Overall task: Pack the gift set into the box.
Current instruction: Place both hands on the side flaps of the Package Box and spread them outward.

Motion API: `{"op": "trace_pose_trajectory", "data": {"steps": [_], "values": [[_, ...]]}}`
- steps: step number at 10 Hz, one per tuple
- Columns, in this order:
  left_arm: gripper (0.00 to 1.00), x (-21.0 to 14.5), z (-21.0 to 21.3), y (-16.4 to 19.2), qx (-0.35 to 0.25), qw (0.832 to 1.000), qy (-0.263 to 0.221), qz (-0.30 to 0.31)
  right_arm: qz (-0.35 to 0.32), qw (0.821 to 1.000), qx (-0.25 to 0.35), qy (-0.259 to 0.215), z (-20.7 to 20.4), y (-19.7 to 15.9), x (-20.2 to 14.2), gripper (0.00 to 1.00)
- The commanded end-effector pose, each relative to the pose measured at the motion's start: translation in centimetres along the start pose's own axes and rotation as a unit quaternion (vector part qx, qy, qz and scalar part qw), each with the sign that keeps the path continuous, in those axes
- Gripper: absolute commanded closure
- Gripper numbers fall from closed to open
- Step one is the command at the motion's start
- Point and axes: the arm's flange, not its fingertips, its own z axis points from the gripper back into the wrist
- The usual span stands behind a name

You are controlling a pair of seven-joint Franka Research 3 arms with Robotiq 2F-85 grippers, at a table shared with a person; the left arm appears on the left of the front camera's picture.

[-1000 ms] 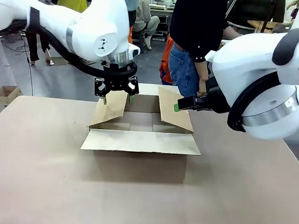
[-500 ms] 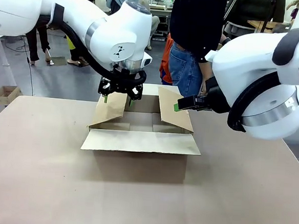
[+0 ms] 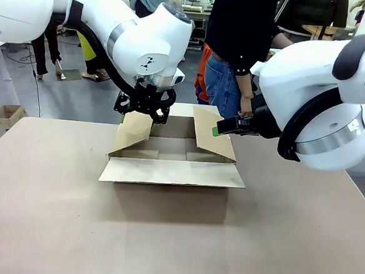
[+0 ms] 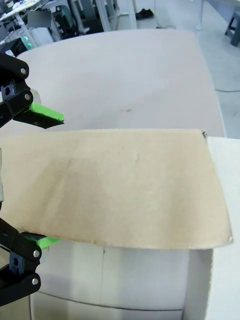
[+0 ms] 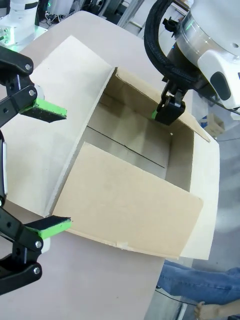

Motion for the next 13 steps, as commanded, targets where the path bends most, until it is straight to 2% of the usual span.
{"op": "trace_pose_trajectory", "data": {"steps": [1,4,8,11,13], "values": [[0.0,-0.3,0.8,1.2,0.004,1.0,-0.024,0.007,-0.005,1.0,0.004,-0.003,0.2,0.1,-0.2,0.0],[0.0,-0.4,1.2,4.7,0.0,0.999,-0.029,0.035,-0.005,1.0,0.004,-0.003,0.2,0.1,-0.2,0.0],[0.0,-0.9,-0.1,12.9,-0.044,0.992,-0.011,0.12,-0.005,1.0,0.004,-0.003,0.2,0.1,-0.2,0.0],[0.0,-2.2,-3.9,17.8,-0.14,0.975,0.032,0.168,-0.005,1.0,0.004,-0.003,0.2,0.1,-0.2,0.0],[0.0,-2.5,-7.5,20.6,-0.224,0.954,0.052,0.193,-0.005,1.0,0.004,-0.003,0.2,0.1,-0.2,0.0]]}}
